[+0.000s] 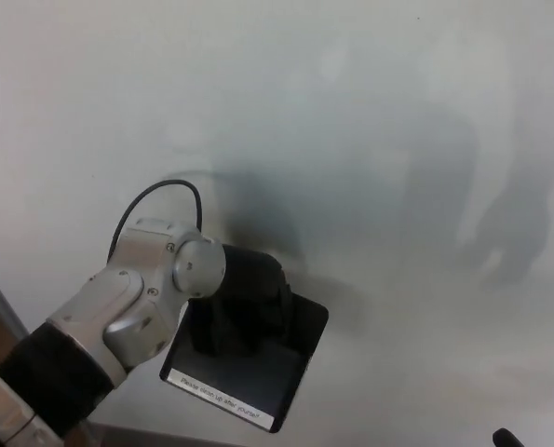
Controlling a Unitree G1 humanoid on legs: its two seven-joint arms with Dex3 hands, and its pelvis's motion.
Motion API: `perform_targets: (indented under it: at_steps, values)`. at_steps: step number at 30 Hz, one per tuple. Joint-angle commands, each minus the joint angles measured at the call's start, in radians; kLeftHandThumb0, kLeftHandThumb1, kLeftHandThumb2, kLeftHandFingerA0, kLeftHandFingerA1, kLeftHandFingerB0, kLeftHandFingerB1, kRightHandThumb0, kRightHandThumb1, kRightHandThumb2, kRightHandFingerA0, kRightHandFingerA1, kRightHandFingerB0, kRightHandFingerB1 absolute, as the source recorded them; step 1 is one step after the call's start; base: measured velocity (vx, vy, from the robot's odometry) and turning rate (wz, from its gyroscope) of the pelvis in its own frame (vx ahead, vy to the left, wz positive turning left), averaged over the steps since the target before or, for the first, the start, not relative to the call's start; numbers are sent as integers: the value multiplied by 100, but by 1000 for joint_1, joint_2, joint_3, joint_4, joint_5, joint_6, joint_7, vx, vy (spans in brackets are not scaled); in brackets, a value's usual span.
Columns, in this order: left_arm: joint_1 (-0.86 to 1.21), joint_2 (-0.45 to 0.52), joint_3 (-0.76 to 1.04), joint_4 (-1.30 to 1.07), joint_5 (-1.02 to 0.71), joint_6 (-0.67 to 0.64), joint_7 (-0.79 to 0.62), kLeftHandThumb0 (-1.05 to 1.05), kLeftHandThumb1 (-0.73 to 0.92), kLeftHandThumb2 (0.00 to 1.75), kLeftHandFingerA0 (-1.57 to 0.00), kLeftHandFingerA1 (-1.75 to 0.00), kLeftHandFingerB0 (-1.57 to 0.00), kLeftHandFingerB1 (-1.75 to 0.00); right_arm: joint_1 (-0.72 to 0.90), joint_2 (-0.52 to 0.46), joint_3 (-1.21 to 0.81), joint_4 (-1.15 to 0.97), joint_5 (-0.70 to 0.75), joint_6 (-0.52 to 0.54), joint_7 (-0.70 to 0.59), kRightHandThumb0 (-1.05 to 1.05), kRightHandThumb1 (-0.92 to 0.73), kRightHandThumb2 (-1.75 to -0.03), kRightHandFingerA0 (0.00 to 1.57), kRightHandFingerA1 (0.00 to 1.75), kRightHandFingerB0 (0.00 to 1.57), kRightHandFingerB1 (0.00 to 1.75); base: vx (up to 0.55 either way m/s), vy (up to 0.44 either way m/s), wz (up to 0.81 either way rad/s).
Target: A magnetic marker holder is on the left hand side of the white board, the robot put the index and middle finger into the opening of the container and pull off the magnetic holder and hand it to a human on the left hand side.
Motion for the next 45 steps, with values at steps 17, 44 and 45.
perform_targets:
  at_steps: [17,44,45]
  values:
    - [271,77,221,-308,-609,594,-556,-12,62,87,-87,-165,-89,-125,-20,-4,8,-7,6,-15,-1,-51,-70,-61,65,51,49,41,0,0,0]
    - [857,-466,1096,-549,-1668,656,-157,-42,73,62,-98,-89,-79,-58,-16,7,32,6,-4,-11,7,-51,-71,-62,62,50,47,40,0,0,0]
    - [880,-458,1091,-542,-1719,671,-169,-53,70,61,-99,-93,-86,-58,-14,6,33,7,-5,-9,7,-50,-72,-62,62,50,46,40,0,0,0]
